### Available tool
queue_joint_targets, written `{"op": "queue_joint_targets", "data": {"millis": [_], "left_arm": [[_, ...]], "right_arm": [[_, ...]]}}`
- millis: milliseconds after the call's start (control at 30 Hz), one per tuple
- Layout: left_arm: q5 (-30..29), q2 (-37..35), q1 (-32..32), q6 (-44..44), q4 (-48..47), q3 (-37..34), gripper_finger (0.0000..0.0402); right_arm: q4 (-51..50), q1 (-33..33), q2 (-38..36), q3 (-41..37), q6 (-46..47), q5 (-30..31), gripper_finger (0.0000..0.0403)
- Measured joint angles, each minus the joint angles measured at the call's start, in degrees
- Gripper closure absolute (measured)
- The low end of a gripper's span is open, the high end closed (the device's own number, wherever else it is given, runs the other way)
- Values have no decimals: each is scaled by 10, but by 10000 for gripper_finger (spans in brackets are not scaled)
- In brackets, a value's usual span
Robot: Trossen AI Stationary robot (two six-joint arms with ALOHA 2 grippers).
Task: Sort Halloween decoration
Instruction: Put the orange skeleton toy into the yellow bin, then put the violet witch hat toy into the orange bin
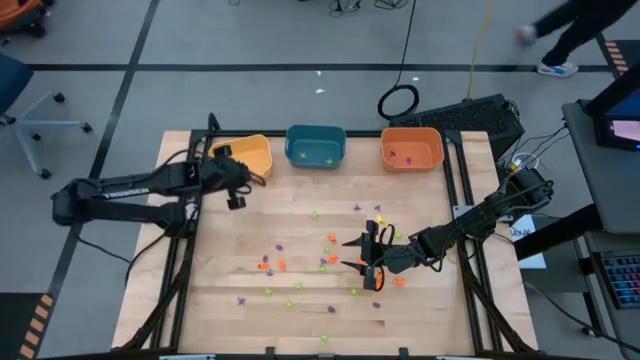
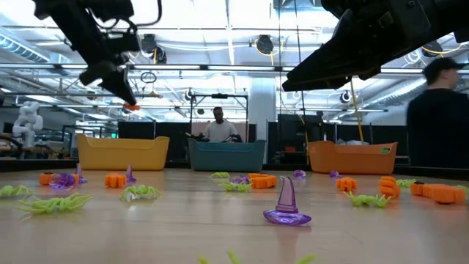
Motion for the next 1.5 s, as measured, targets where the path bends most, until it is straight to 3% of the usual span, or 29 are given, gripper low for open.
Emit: {"op": "queue_joint_targets", "data": {"millis": [200,467,667,767,1167,1333,1500], "left_arm": [[66,45,101,46,2,0,402],[109,128,209,48,37,0,402],[122,192,259,41,60,-1,402],[121,210,272,-5,73,-1,396],[98,200,274,-60,62,-1,255],[38,123,242,-149,-1,-1,255],[85,12,160,-220,5,-4,286]], "right_arm": [[0,0,0,0,13,-1,193],[0,0,0,0,22,-2,193],[-2,2,0,0,22,-2,193],[-4,4,0,0,22,-2,193],[-5,4,0,0,18,-2,193],[-9,4,0,0,25,-2,193],[-66,3,-1,0,98,2,193]]}}
